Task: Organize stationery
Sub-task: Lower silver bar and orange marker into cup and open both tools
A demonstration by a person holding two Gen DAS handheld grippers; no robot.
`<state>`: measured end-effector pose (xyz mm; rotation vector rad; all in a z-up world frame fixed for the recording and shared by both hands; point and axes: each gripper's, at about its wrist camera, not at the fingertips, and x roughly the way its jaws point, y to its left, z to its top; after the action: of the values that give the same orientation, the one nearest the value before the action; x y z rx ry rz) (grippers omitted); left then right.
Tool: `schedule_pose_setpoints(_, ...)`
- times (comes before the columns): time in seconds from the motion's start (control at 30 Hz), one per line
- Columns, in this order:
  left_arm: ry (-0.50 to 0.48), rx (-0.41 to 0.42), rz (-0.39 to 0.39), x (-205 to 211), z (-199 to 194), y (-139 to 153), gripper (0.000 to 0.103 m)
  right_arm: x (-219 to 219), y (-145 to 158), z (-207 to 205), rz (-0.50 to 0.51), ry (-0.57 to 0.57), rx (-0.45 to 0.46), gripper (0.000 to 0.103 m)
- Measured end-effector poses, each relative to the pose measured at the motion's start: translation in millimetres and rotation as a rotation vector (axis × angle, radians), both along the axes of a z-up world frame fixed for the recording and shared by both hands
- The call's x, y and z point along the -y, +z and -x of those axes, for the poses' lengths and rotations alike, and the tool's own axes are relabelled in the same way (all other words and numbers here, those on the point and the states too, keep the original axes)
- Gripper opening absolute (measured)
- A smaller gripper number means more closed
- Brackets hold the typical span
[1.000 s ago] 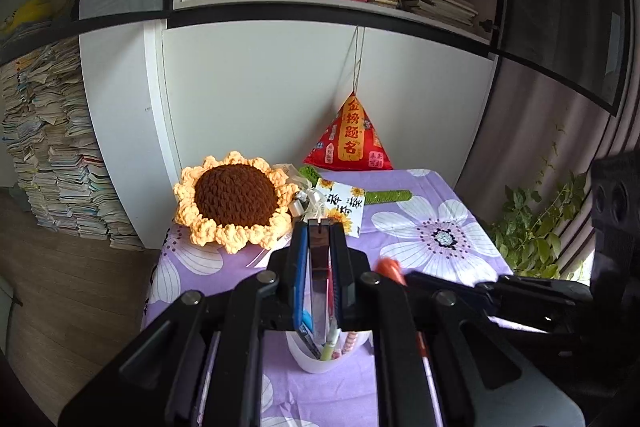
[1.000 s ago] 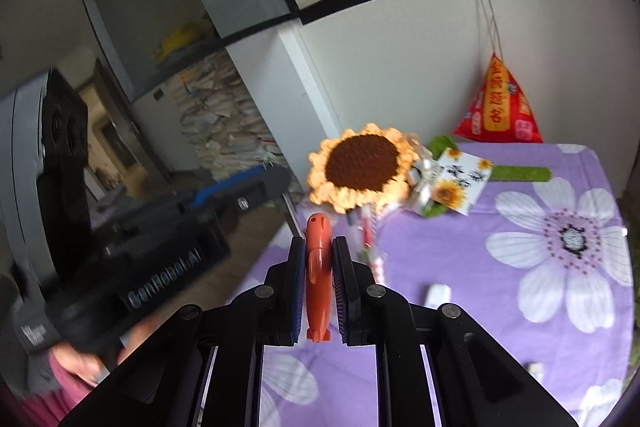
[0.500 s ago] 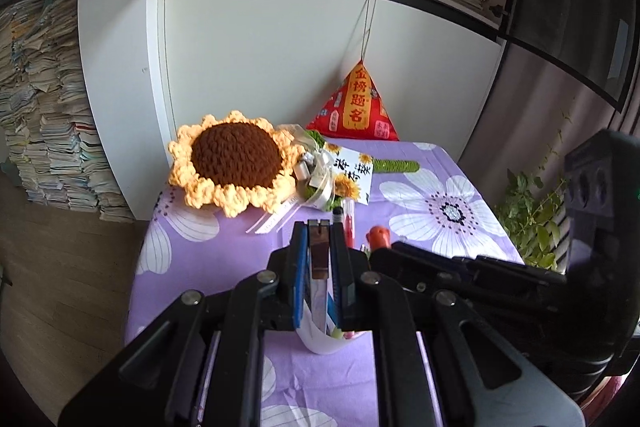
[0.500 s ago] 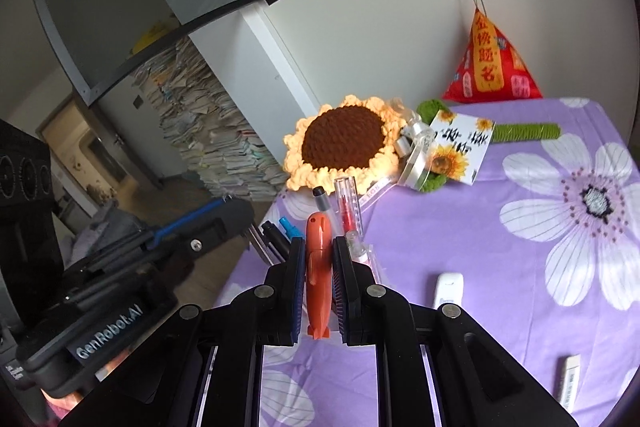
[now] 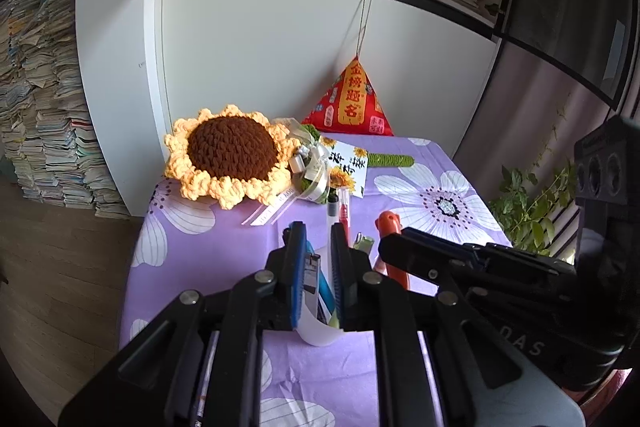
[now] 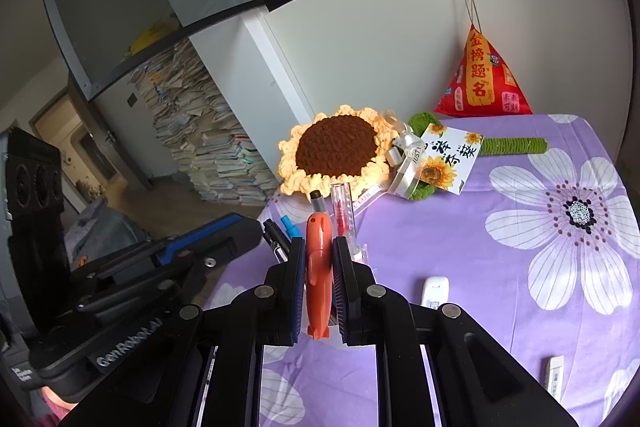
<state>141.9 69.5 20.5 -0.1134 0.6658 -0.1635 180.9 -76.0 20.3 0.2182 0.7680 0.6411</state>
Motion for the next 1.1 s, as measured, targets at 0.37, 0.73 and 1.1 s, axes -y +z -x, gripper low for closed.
schedule_pose_setpoints(0.37, 0.122, 0.035, -0.042, -31, 28, -6, 0.031, -24, -3, 2, 0.03, 0.004, 0.053, 0.015)
schedule_pose_setpoints(0.73, 0.153, 0.005, -0.04, -42, 47, -34, 0.04, -45, -28, -3, 0.11, -0.022, 0.064, 0.015)
schedule_pose_setpoints(1.1, 0.133, -0.029, -0.025, -40, 49, -51, 0.043, -43, -36, 2, 0.16, -0.03, 0.049, 0.015)
